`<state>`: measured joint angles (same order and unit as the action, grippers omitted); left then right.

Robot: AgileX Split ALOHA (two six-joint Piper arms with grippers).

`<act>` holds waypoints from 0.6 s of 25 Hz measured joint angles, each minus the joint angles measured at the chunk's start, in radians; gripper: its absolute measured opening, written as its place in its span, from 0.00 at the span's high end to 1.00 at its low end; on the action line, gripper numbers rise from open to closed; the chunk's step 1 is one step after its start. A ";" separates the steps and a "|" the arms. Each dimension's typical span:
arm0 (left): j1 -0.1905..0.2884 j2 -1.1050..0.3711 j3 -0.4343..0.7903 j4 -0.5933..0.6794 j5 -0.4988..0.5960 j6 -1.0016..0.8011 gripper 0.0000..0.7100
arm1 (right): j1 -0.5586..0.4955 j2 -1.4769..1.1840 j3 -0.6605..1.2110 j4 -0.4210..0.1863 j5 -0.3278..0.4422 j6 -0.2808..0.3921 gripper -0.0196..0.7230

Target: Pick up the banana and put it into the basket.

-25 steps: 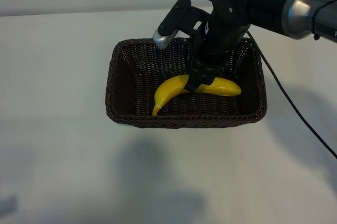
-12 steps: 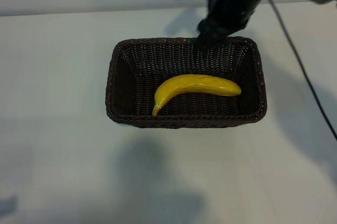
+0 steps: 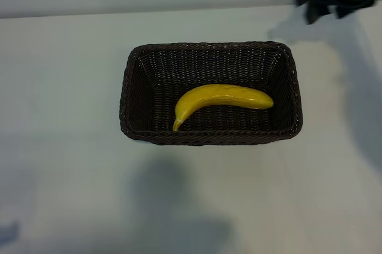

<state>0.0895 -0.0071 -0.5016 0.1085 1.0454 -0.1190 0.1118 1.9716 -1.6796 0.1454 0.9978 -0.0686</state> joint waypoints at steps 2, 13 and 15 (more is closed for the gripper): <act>0.000 0.000 0.000 0.000 0.000 0.000 0.21 | -0.062 0.000 0.000 0.001 0.029 0.055 0.21; 0.000 0.000 0.000 0.000 0.000 0.000 0.21 | -0.218 0.000 -0.001 -0.030 0.208 0.069 0.21; 0.000 0.000 0.000 0.000 0.000 0.000 0.21 | -0.218 0.000 -0.001 -0.032 0.213 0.044 0.21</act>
<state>0.0895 -0.0071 -0.5016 0.1085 1.0454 -0.1190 -0.1059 1.9716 -1.6810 0.1137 1.2105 -0.0247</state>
